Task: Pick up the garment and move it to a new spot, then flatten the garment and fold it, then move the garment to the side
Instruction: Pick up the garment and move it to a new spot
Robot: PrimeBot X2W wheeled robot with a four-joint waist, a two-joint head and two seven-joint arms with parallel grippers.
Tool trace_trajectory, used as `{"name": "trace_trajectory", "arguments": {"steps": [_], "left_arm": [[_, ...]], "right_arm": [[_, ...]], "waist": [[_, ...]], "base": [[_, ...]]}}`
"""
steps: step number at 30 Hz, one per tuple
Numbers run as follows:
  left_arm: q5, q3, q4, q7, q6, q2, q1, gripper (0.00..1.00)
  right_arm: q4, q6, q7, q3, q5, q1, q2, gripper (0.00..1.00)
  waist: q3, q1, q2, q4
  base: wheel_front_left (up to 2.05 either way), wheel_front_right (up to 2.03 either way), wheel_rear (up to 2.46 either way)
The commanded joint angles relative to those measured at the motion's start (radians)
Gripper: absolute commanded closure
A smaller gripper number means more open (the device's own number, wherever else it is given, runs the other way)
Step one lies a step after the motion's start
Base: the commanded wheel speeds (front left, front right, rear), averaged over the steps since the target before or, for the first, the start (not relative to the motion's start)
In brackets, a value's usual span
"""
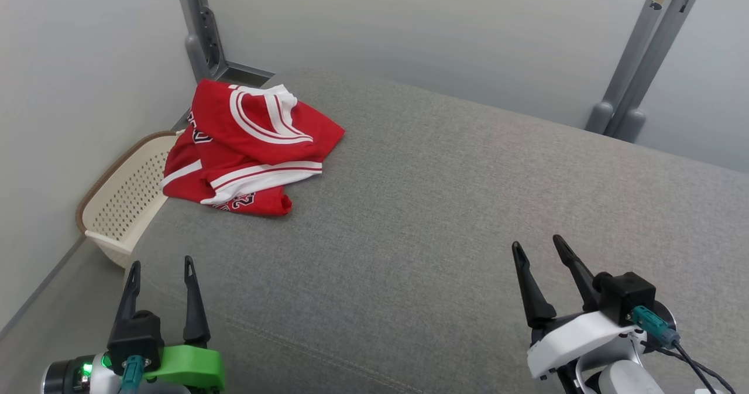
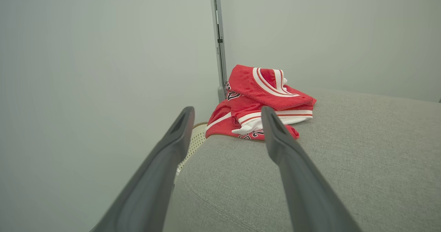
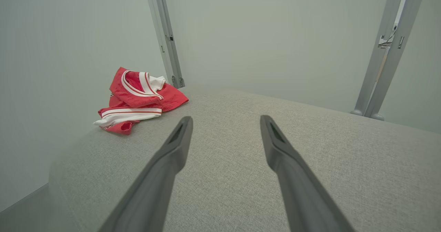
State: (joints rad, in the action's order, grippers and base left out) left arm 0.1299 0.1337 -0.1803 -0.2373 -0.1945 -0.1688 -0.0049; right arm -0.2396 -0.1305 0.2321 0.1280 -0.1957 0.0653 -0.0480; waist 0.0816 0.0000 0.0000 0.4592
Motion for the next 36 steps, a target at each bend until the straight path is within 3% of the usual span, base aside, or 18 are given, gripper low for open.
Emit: {"name": "trace_trajectory", "arguments": {"steps": [1,15,24,36], "left_arm": [[0.006,-0.004,0.007,0.000,-0.011,-0.004,0.016,0.00],[0.024,-0.016,0.036,-0.011,-0.030,0.000,0.032,0.00],[0.022,0.016,0.026,0.016,0.027,-0.036,-0.064,0.00],[0.049,0.009,-0.011,0.076,0.117,-0.110,-0.359,0.00]], "right_arm": [[-0.004,0.000,0.009,0.008,-0.008,0.003,-0.004,0.00],[-0.031,0.000,0.011,0.046,-0.012,0.054,-0.005,0.00],[-0.035,0.000,0.016,0.025,-0.017,0.017,-0.005,0.00],[-0.014,0.000,-0.014,0.033,0.007,0.041,-0.005,0.00]], "waist": [[-0.008,0.0000,0.0000,0.017],[-0.023,0.0000,0.0000,0.029],[-0.008,0.0000,0.0000,0.014],[-0.042,0.0000,0.0000,-0.086]], "base": [[0.00,0.00,0.00],[0.00,0.00,0.00],[0.00,0.00,0.00],[0.00,0.00,0.00]]}}
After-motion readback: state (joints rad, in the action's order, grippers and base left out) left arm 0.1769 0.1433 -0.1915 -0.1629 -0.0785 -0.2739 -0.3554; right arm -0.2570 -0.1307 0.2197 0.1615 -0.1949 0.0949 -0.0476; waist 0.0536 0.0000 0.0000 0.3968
